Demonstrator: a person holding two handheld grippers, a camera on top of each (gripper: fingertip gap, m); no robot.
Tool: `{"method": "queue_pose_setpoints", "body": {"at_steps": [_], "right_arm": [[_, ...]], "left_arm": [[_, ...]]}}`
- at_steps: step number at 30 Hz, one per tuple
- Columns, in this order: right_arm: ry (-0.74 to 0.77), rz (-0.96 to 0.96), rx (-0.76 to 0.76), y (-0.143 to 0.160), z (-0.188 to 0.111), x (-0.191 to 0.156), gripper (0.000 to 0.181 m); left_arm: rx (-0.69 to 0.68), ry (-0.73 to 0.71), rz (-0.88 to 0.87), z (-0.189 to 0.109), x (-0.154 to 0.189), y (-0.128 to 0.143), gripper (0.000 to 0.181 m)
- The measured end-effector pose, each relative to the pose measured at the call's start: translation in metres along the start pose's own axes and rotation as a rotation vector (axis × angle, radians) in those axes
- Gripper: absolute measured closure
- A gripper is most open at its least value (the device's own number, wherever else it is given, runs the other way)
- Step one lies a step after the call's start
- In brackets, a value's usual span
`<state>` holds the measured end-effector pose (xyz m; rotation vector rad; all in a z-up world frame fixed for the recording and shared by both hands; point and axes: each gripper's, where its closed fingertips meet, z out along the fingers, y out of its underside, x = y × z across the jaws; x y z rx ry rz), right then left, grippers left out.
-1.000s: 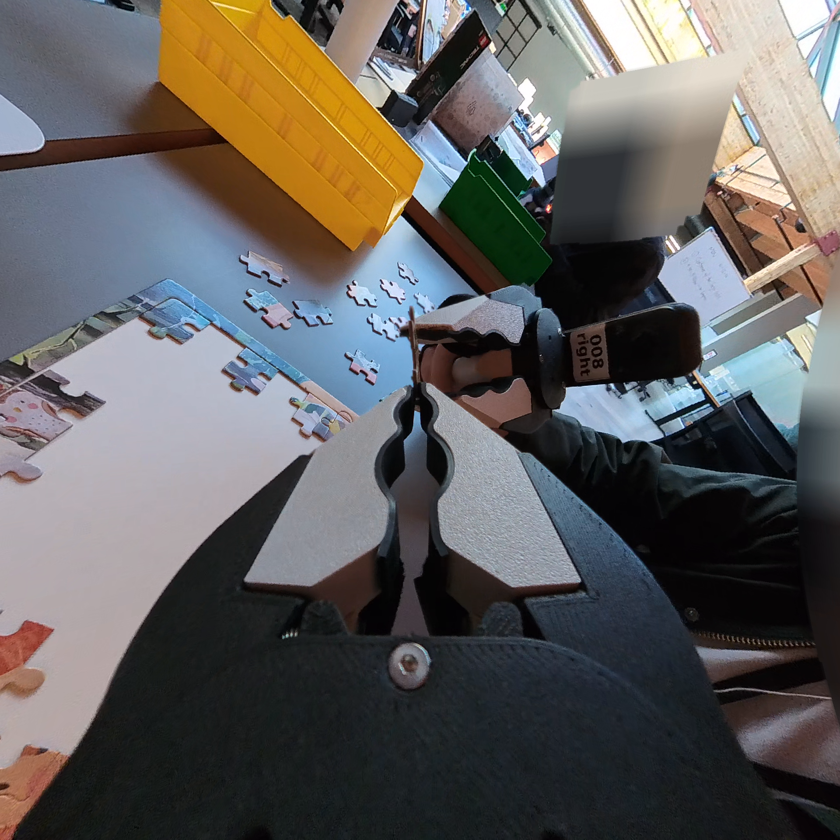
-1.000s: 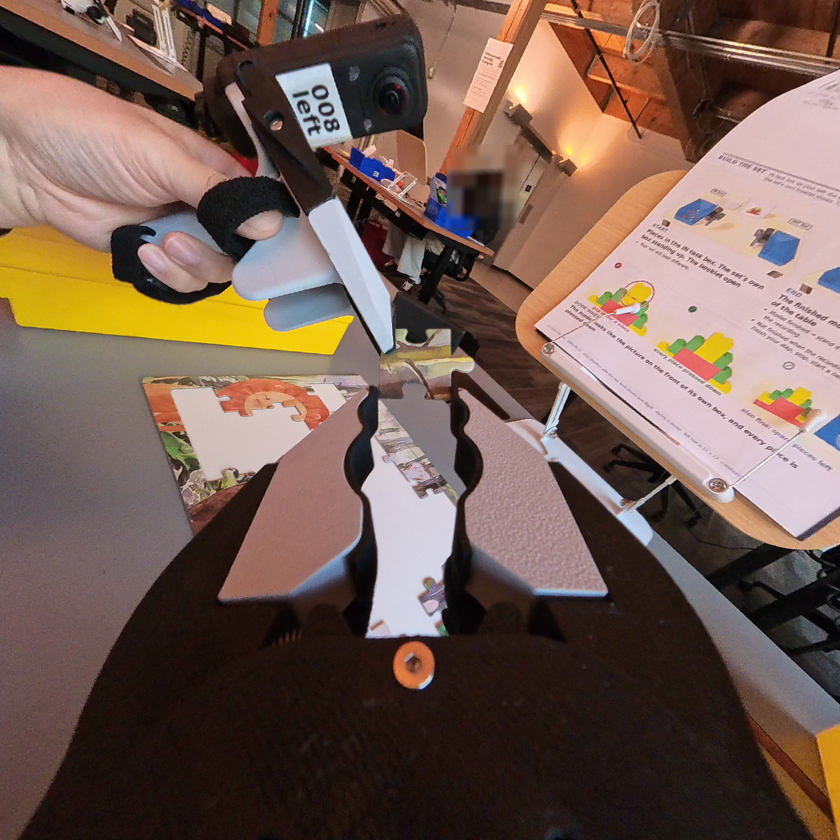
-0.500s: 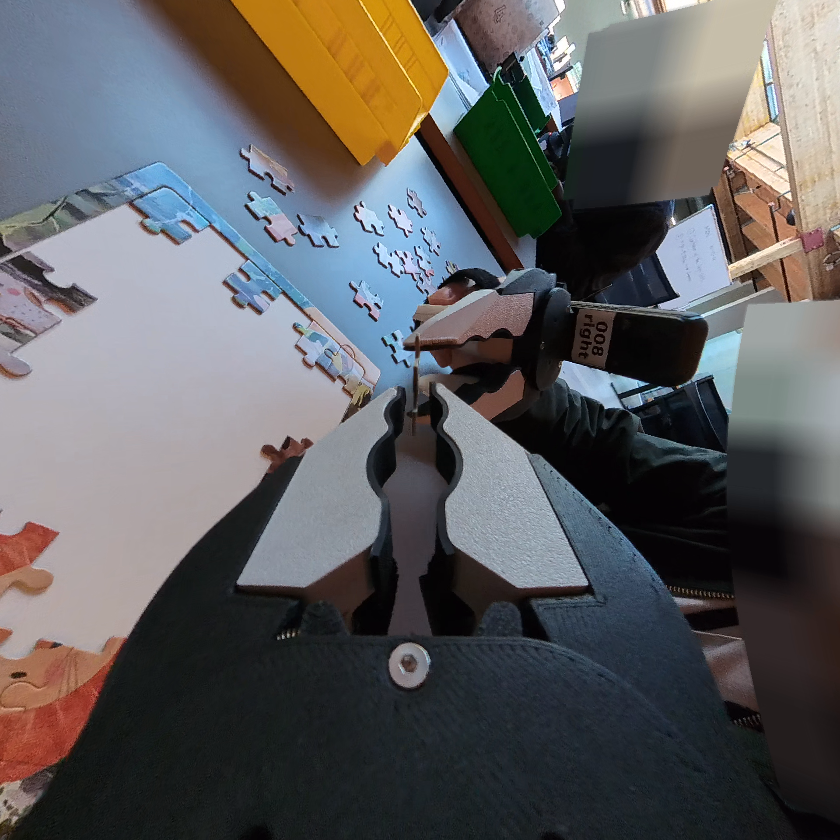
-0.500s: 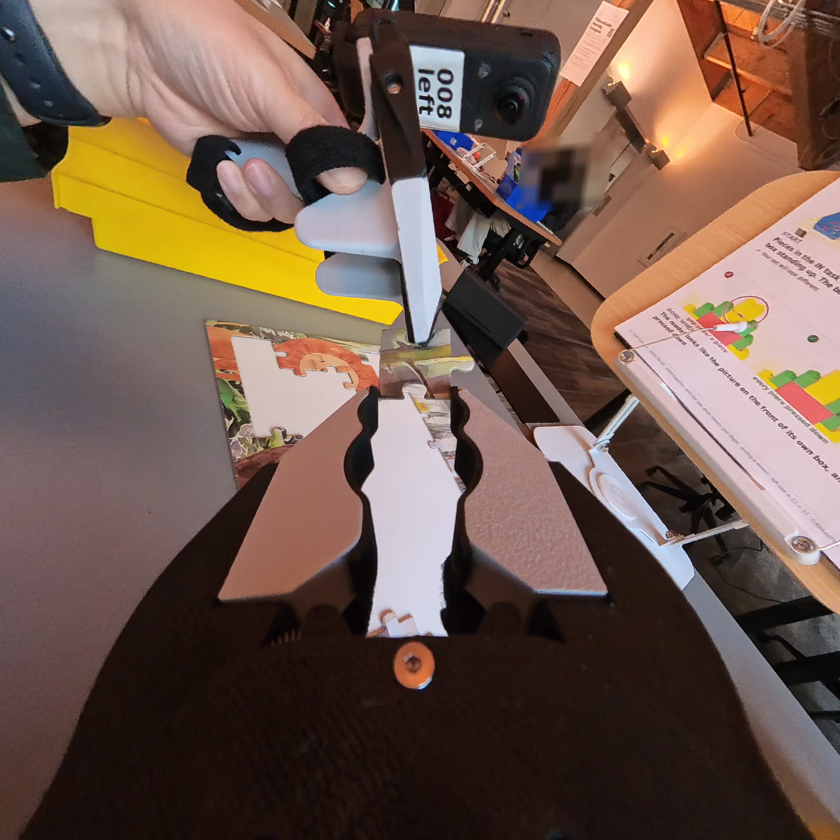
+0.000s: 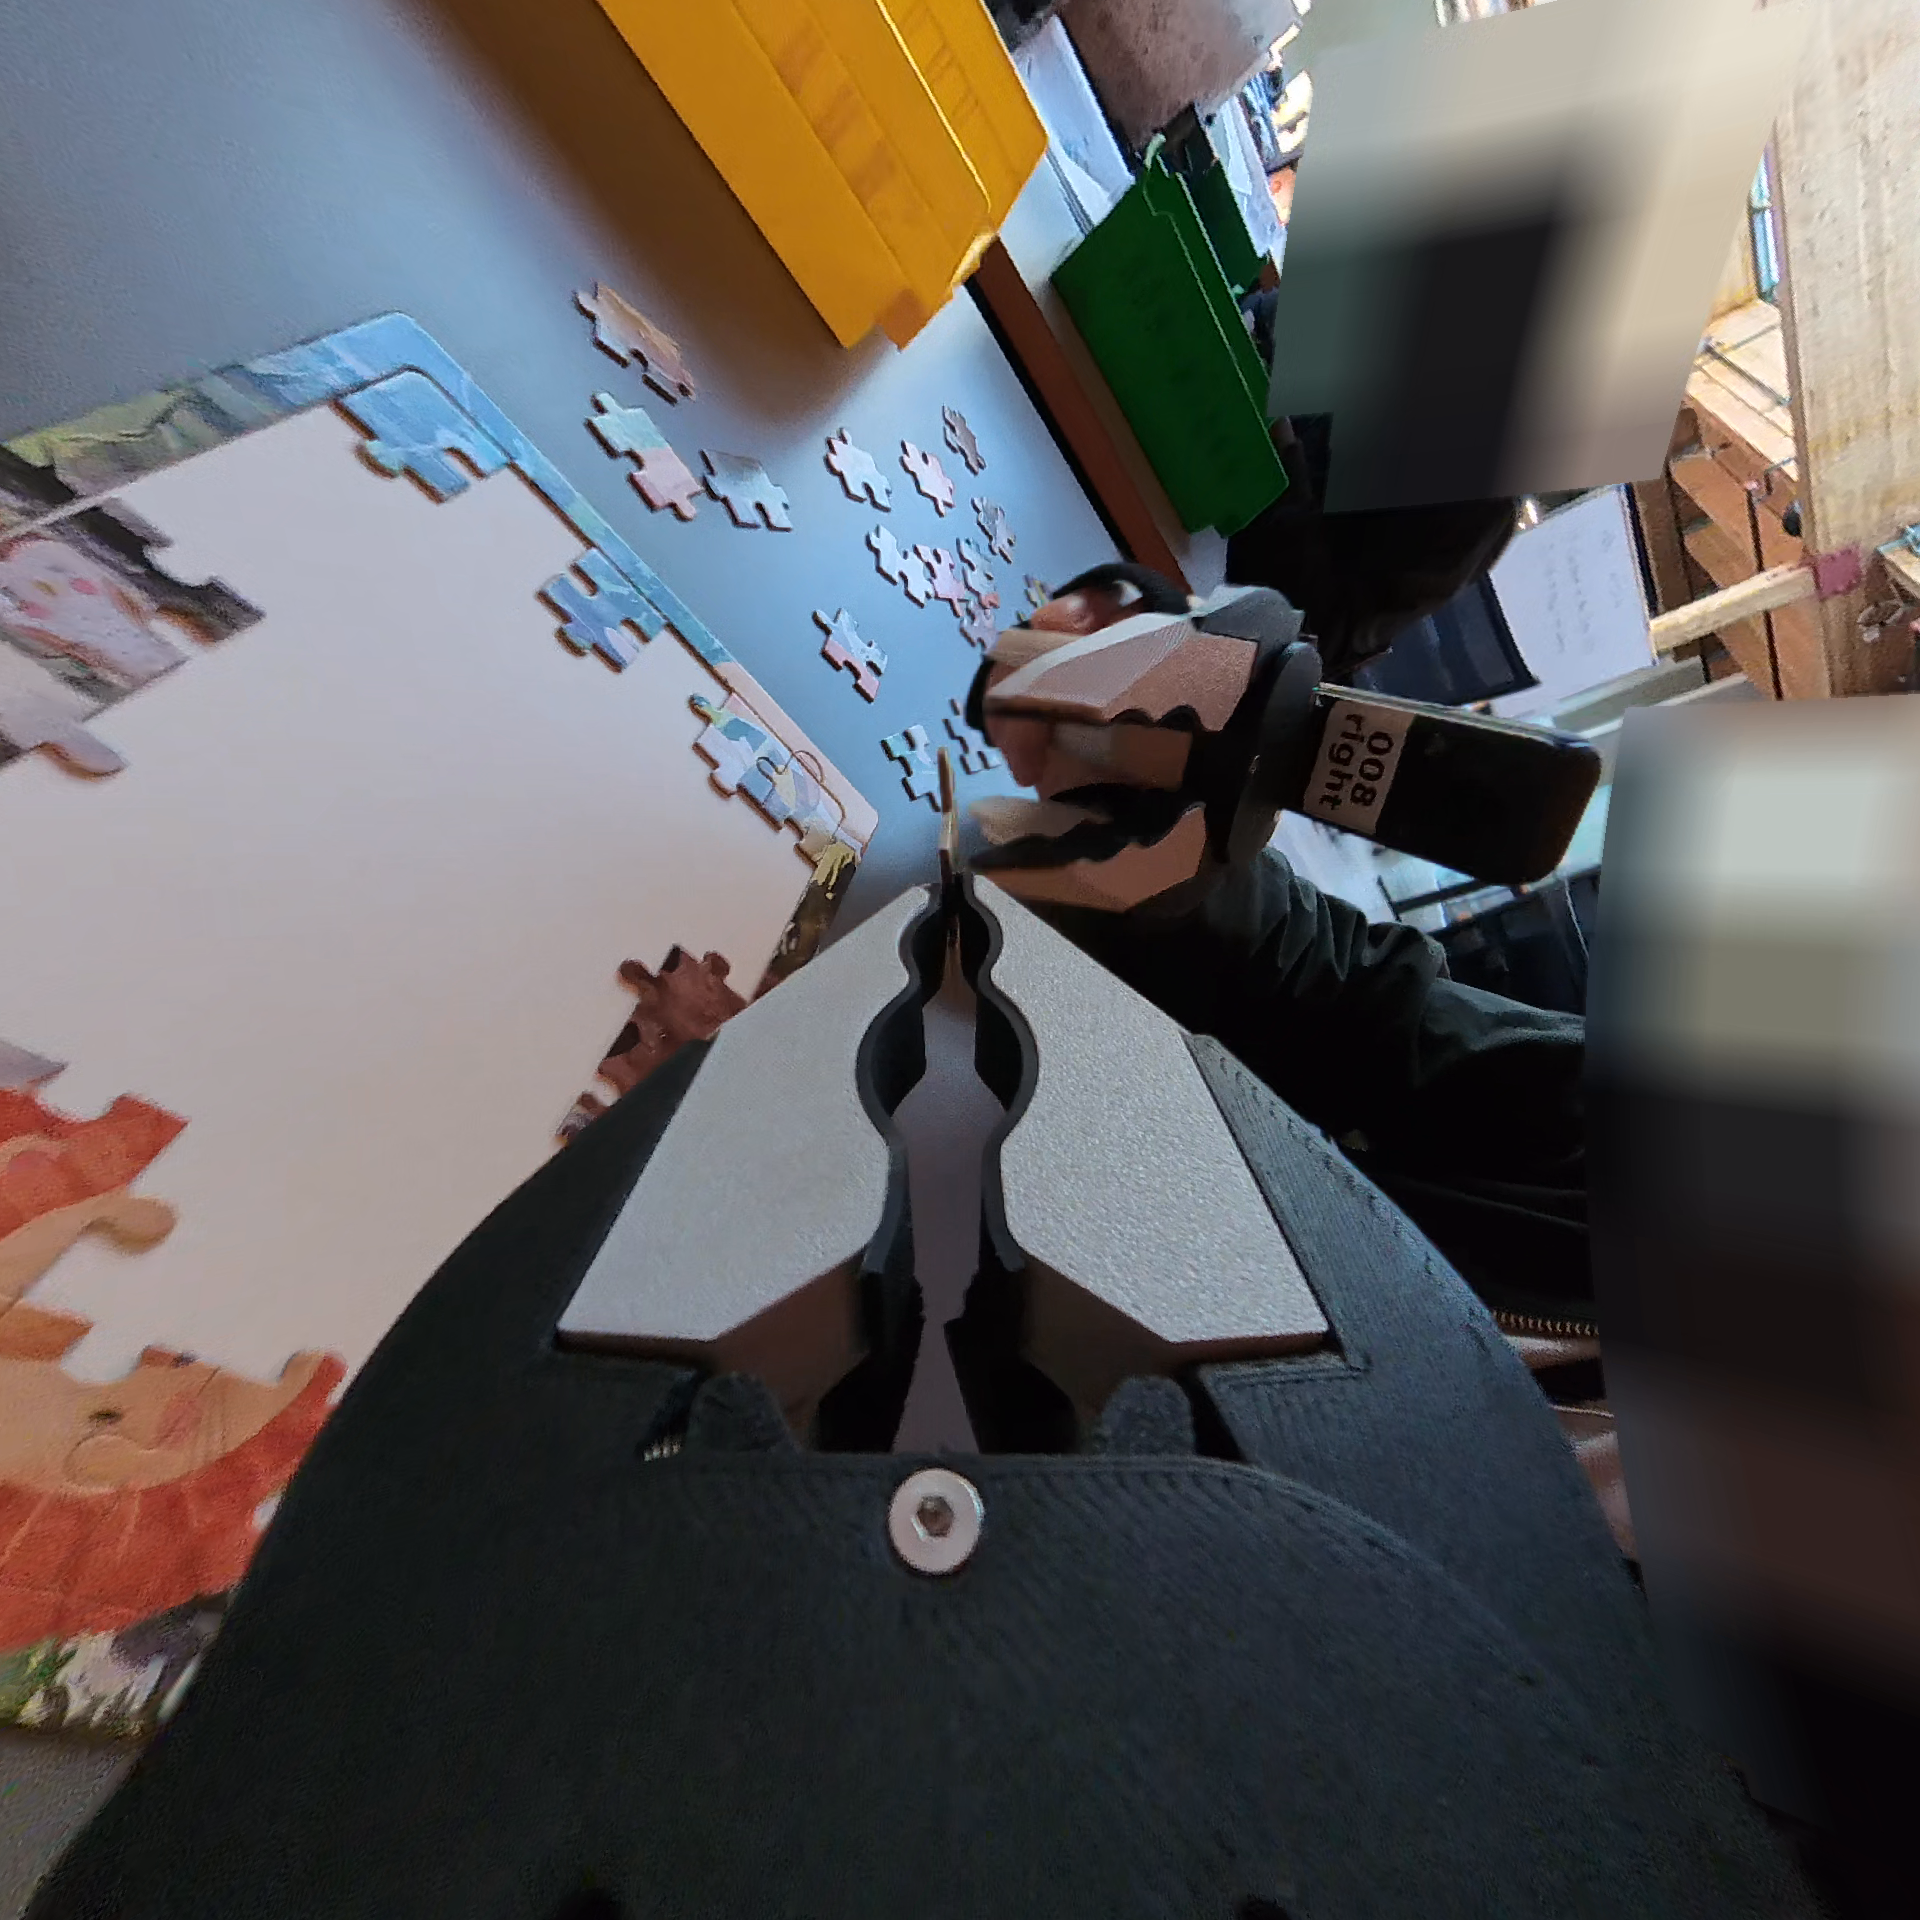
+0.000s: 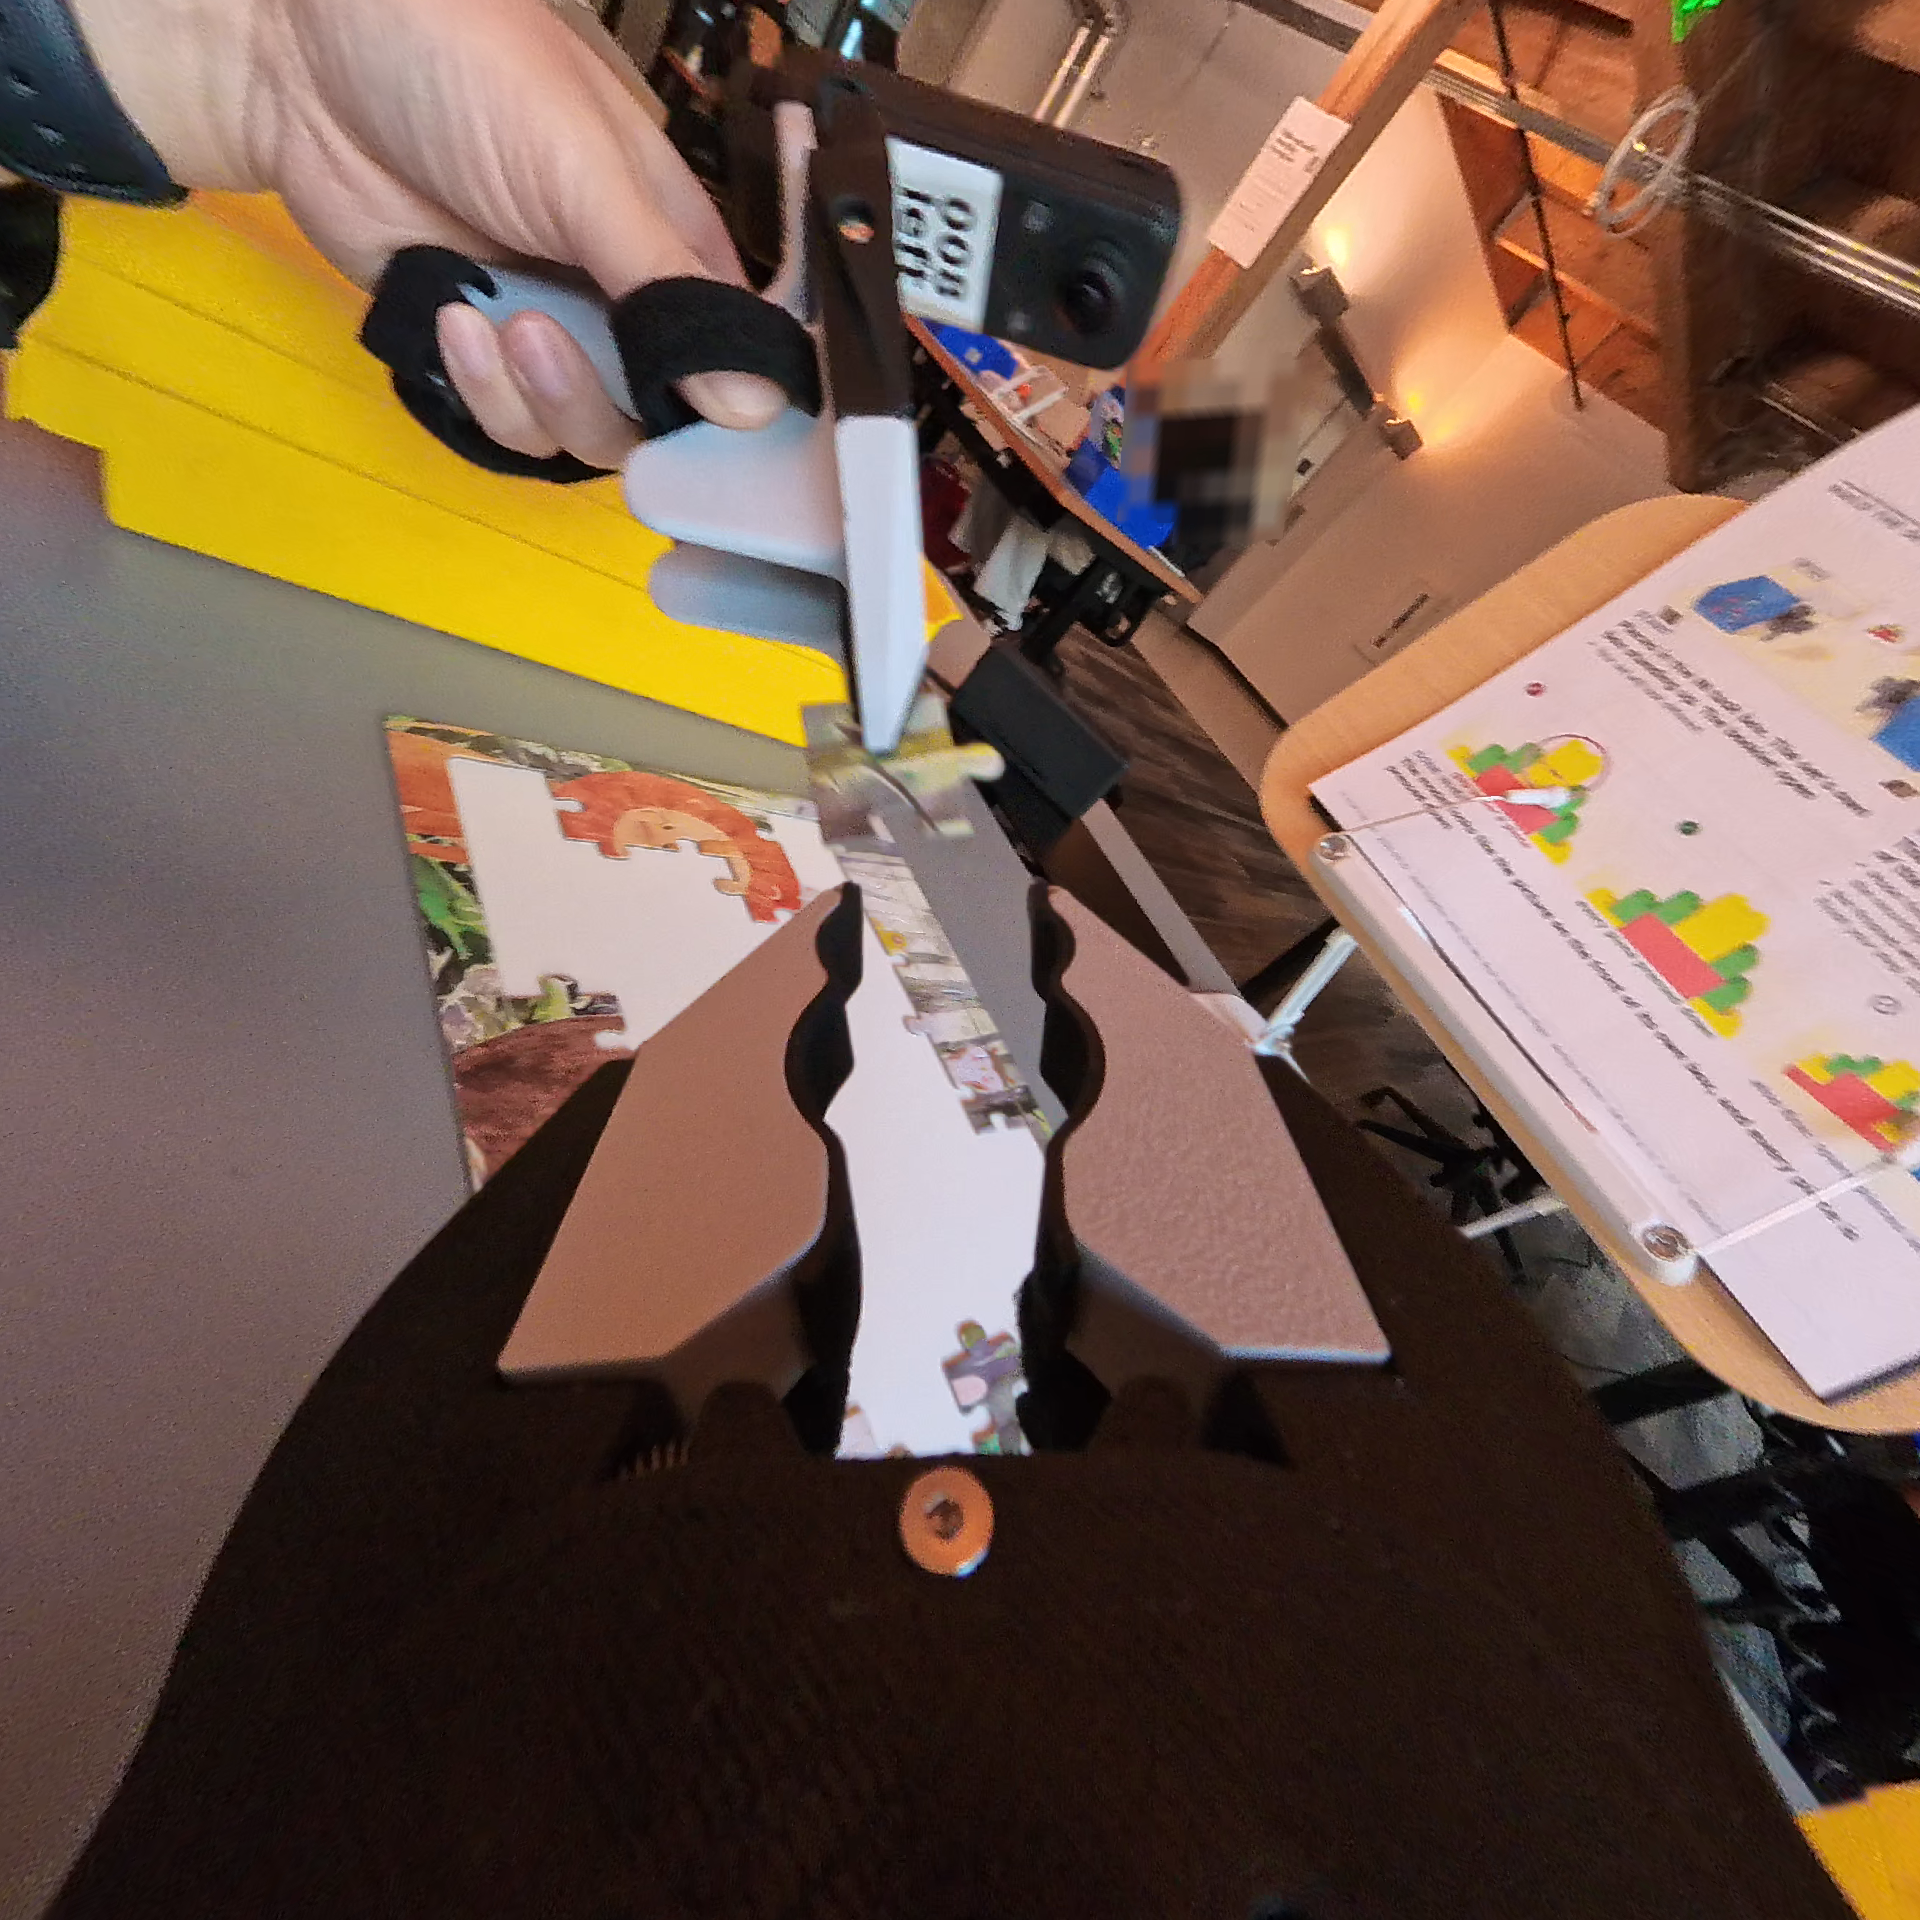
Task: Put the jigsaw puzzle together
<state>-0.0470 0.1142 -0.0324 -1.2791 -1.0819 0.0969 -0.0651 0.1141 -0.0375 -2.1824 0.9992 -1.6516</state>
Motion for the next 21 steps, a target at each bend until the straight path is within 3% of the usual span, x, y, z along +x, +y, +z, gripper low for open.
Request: {"method": "queue_pose_setpoints", "body": {"at_steps": [3, 7, 13, 17, 21], "right_arm": [[0.007, 0.080, -0.004, 0.006, -0.005, 0.011, 0.151], [-0.025, 0.125, -0.048, 0.023, 0.002, 0.007, 0.151], [-0.101, 0.045, -0.136, 0.038, 0.012, -0.017, 0.150], [-0.155, 0.089, -0.111, 0.031, 0.016, -0.030, 0.149], [-0.115, 0.184, -0.094, 0.012, 0.027, -0.030, 0.134]], "left_arm": [[-0.007, -0.149, -0.069, -0.025, -0.024, 0.007, 0.181], [-0.121, -0.362, -0.173, -0.045, -0.061, 0.037, 0.181], [-0.246, -0.385, -0.235, -0.035, -0.072, 0.059, 0.181], [-0.229, -0.368, -0.189, -0.029, -0.064, 0.051, 0.181], [-0.167, -0.243, -0.168, -0.016, -0.042, 0.037, 0.181]]}}
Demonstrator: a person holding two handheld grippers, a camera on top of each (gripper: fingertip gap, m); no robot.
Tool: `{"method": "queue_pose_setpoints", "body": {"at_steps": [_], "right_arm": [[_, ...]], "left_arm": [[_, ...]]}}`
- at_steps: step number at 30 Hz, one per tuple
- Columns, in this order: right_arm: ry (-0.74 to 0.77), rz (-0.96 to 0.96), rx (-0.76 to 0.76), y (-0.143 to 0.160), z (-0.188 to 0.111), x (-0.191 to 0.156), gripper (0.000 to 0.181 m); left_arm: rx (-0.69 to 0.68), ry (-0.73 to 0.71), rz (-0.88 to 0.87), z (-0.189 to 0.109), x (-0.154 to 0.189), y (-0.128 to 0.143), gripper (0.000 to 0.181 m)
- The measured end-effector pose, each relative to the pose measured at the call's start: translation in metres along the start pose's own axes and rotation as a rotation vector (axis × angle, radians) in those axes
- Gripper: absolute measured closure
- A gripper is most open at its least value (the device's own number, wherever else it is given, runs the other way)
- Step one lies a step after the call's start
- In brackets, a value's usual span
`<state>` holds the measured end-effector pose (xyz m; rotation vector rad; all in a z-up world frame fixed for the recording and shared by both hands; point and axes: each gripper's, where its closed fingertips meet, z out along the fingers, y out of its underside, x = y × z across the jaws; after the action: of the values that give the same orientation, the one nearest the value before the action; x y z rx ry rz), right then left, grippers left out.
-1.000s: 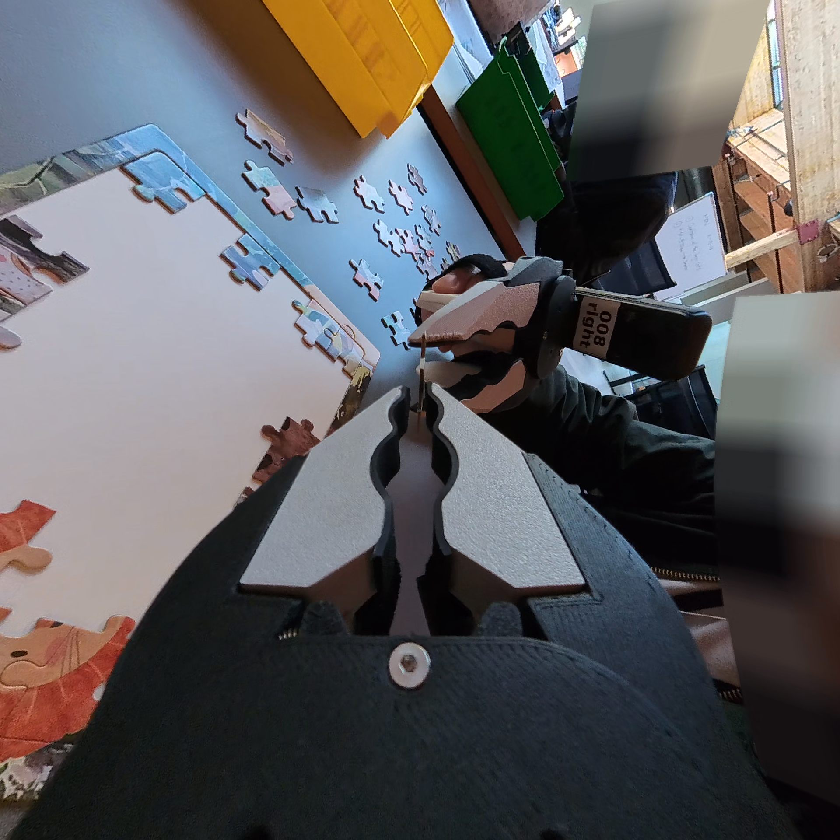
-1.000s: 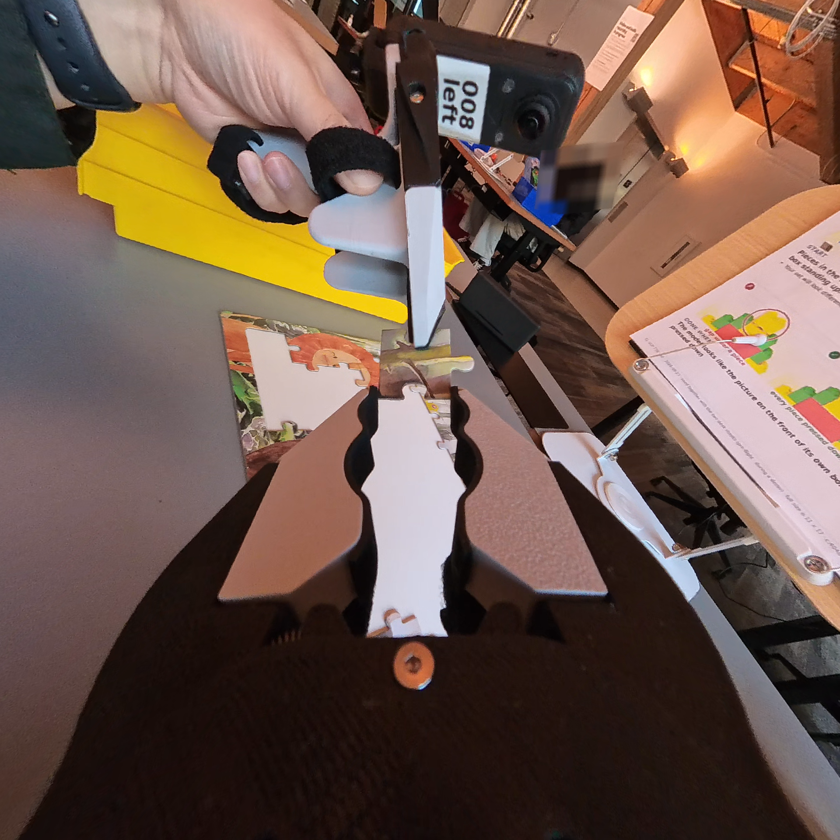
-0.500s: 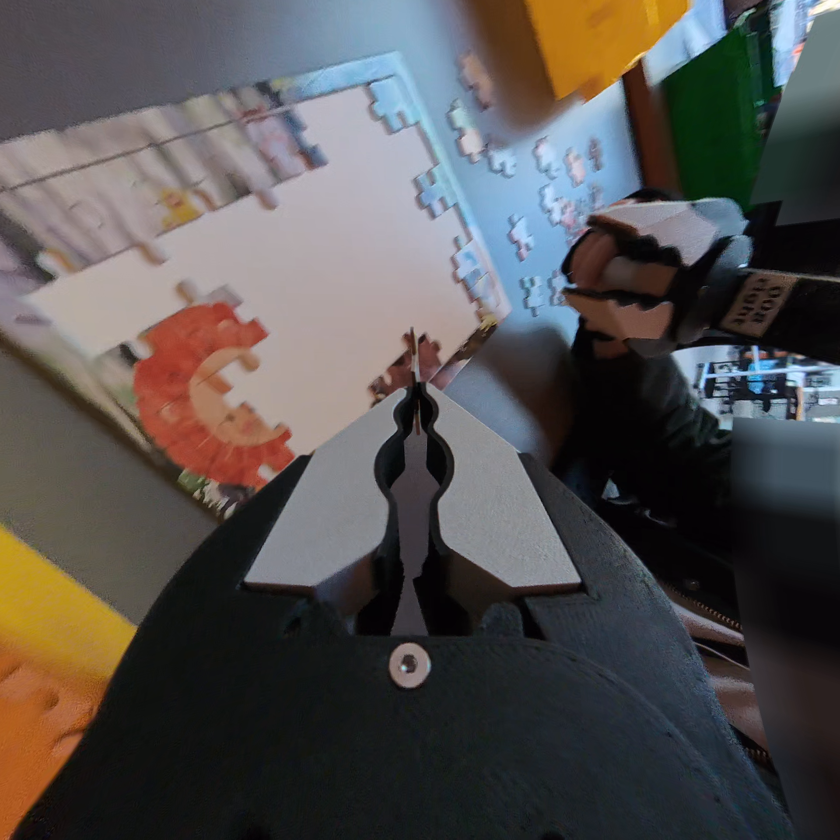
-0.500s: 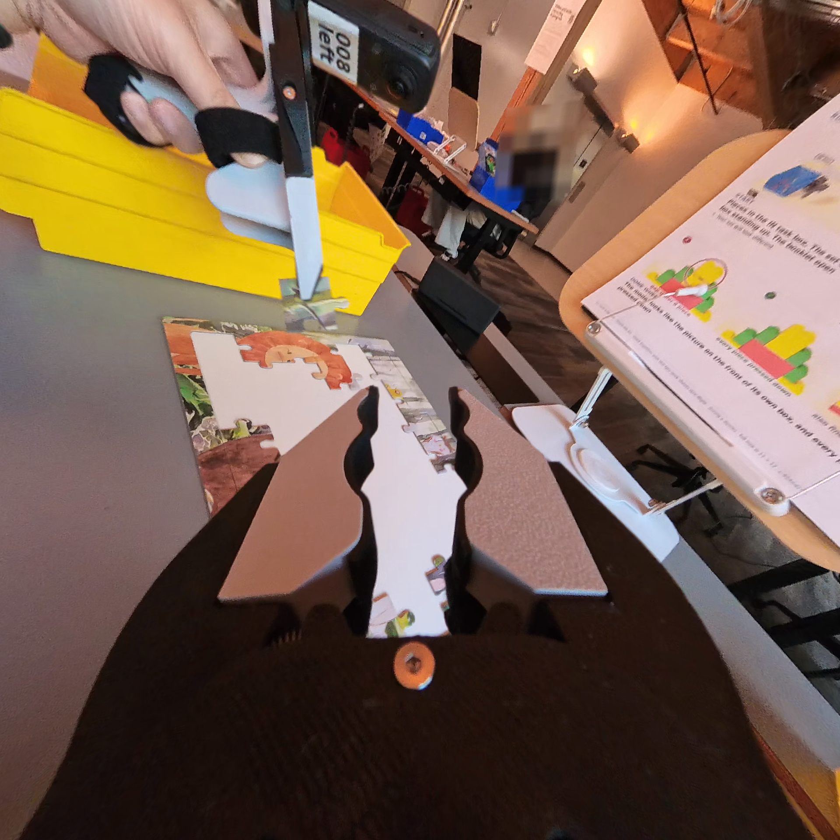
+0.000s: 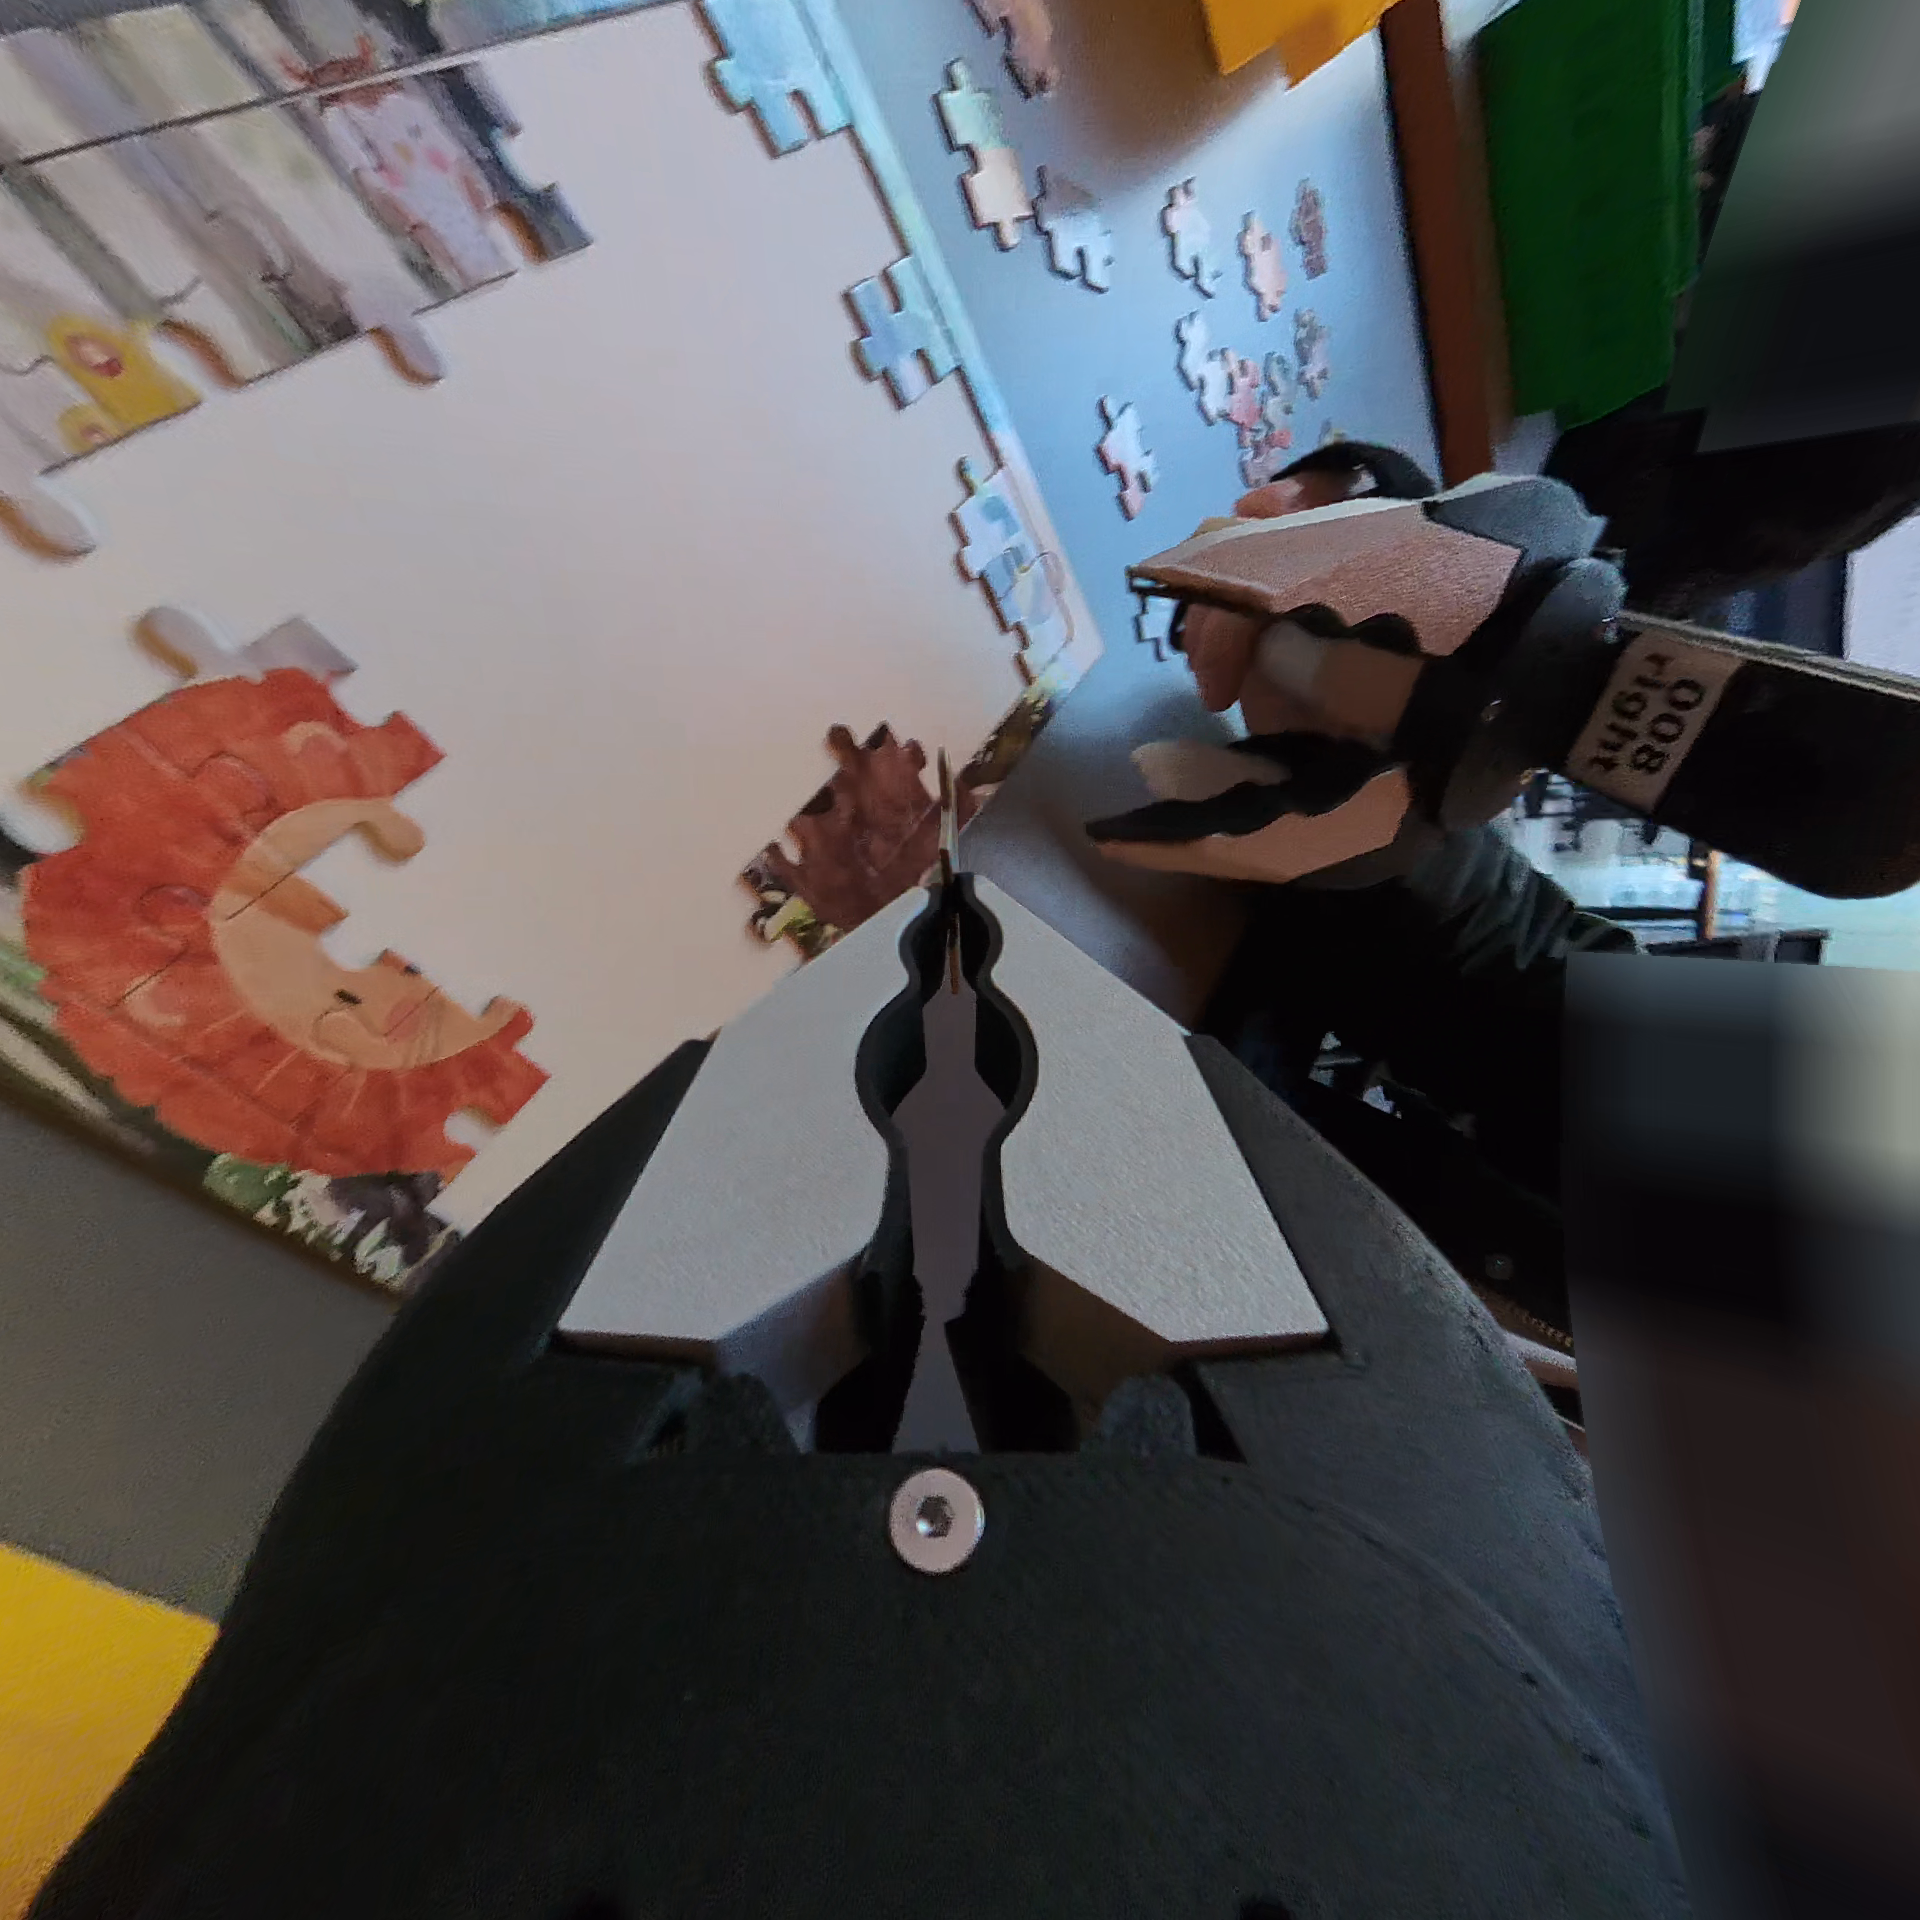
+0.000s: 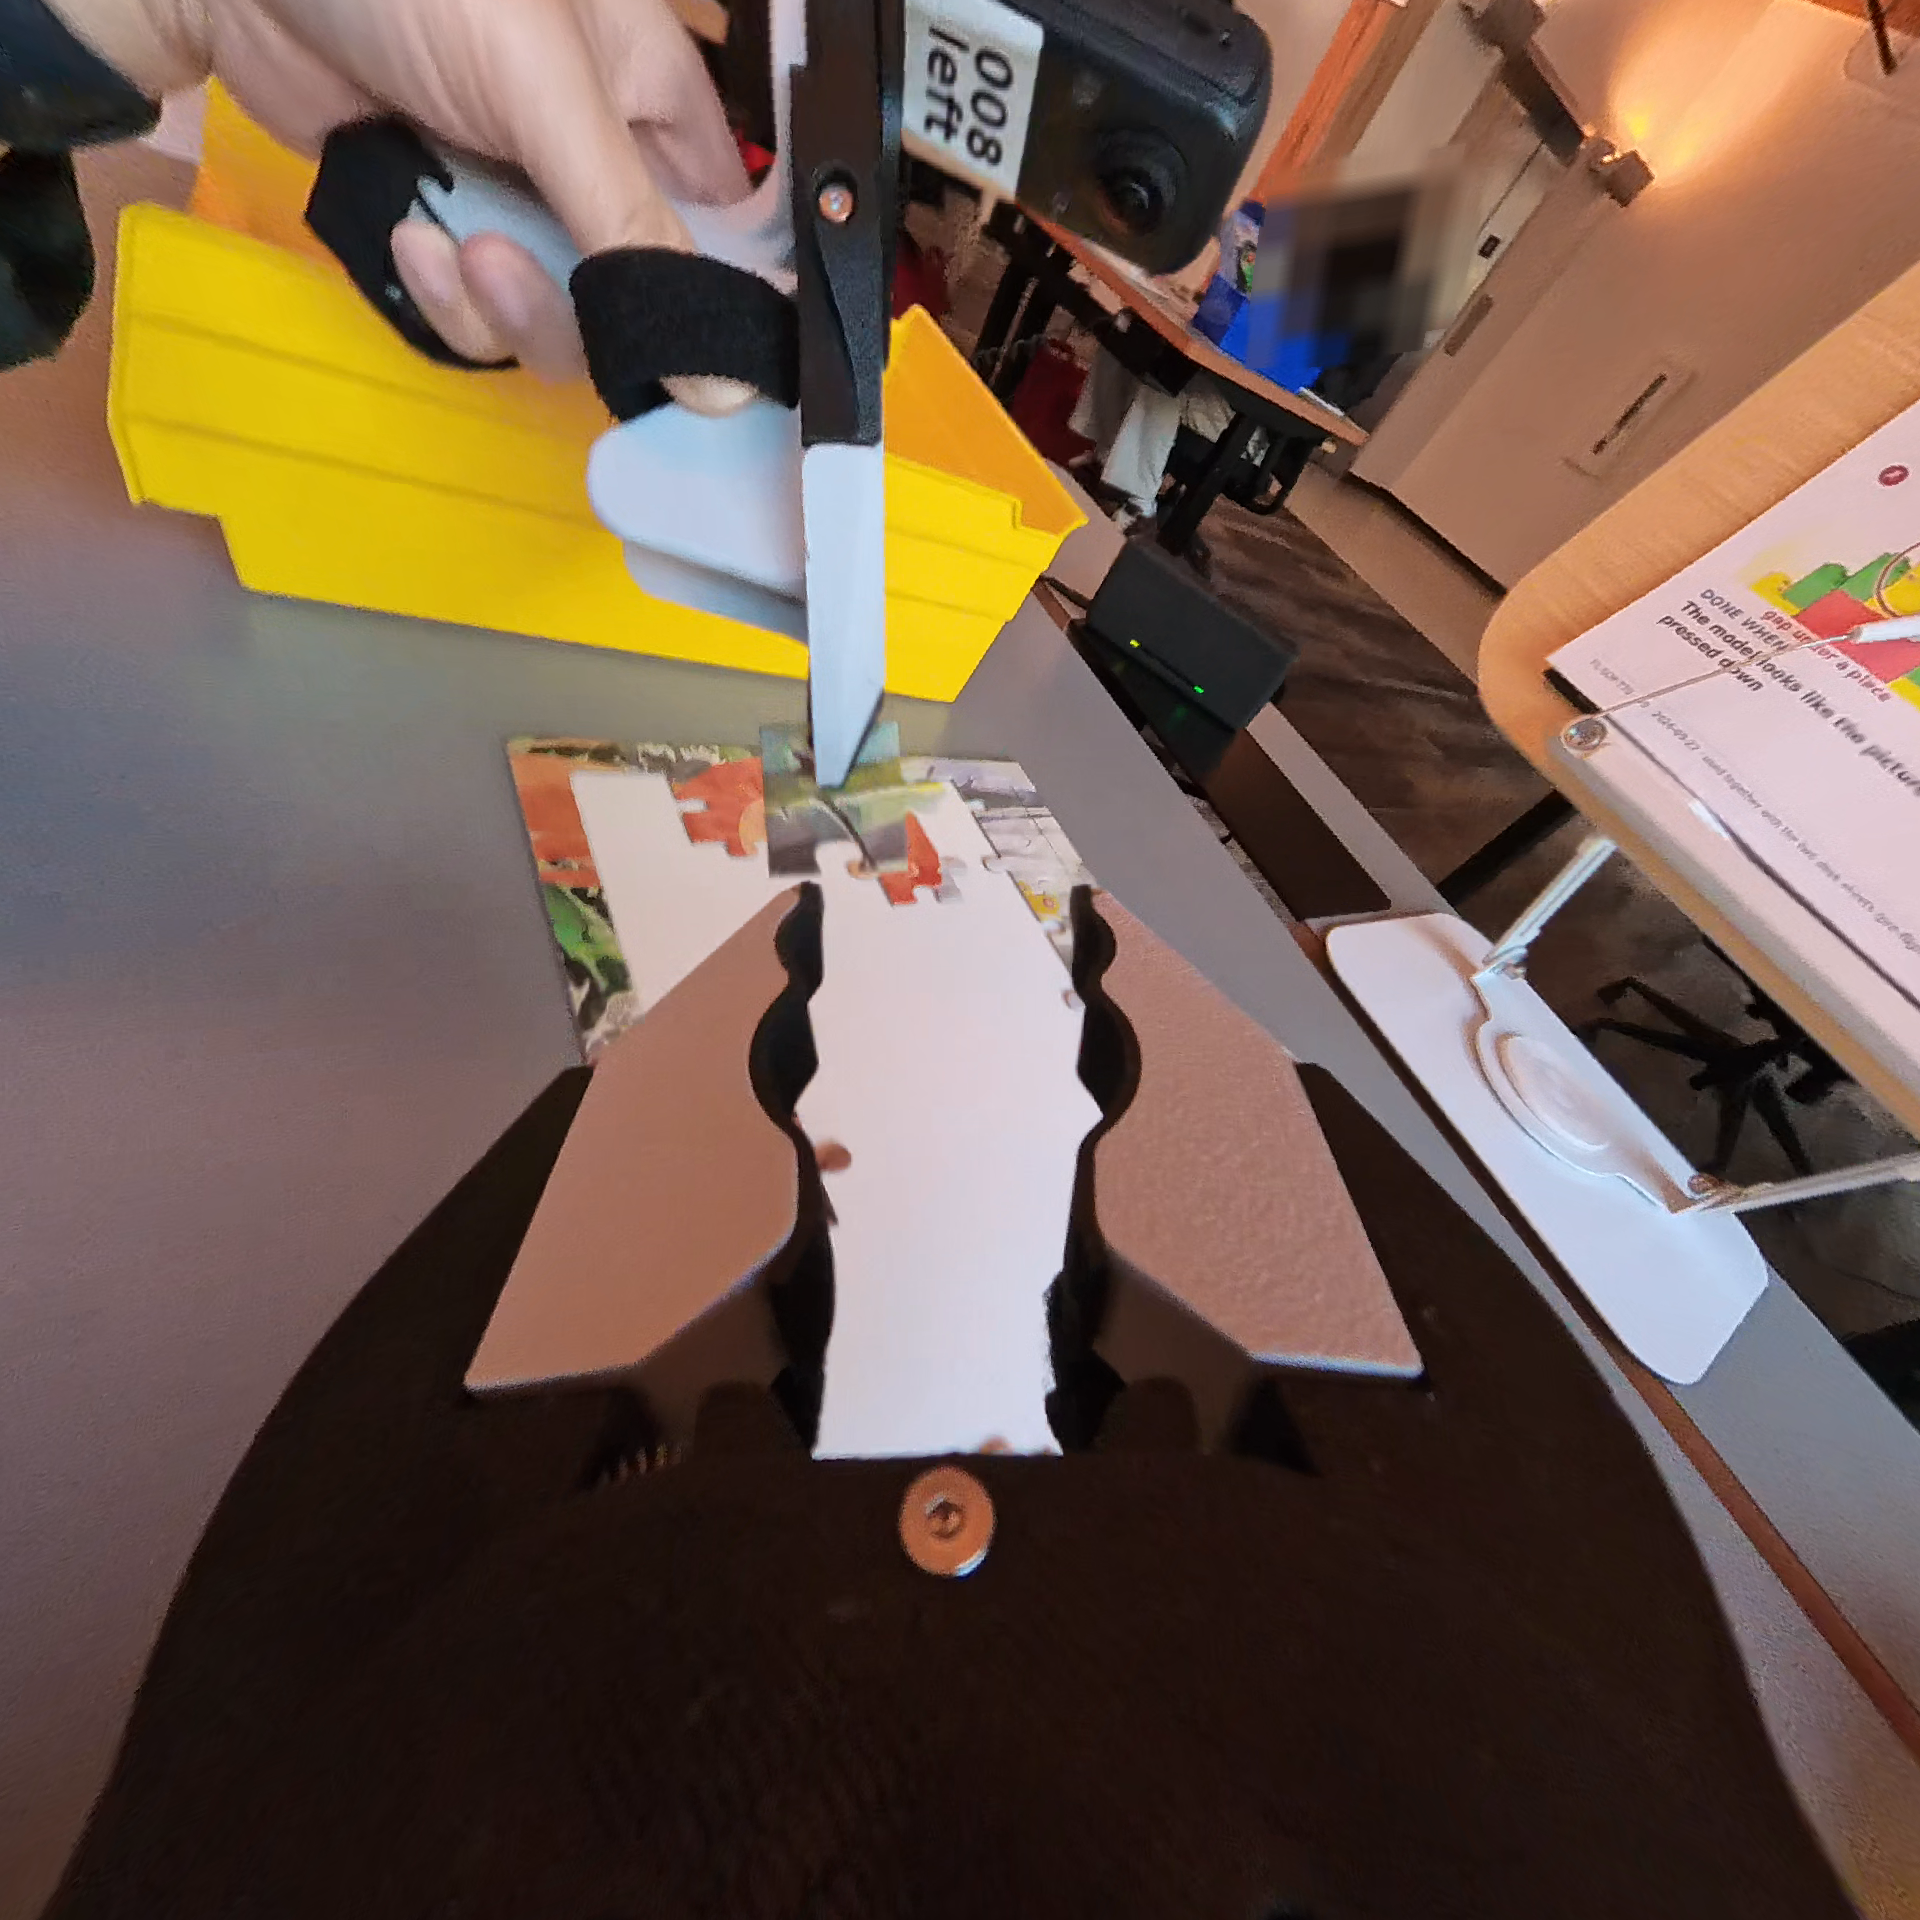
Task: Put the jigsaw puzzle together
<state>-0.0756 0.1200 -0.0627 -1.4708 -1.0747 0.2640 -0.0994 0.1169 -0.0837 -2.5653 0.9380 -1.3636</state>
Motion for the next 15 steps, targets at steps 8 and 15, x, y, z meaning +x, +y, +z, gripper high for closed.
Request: {"method": "queue_pose_setpoints", "body": {"at_steps": [8, 15], "right_arm": [[-0.013, 0.001, -0.030, 0.002, 0.008, -0.010, 0.136], [-0.056, 0.015, 0.001, -0.004, 0.004, -0.015, 0.143]], "left_arm": [[0.012, 0.118, 0.041, 0.006, 0.029, -0.005, 0.181], [0.036, 0.148, 0.046, 0.003, 0.033, -0.009, 0.181]]}}
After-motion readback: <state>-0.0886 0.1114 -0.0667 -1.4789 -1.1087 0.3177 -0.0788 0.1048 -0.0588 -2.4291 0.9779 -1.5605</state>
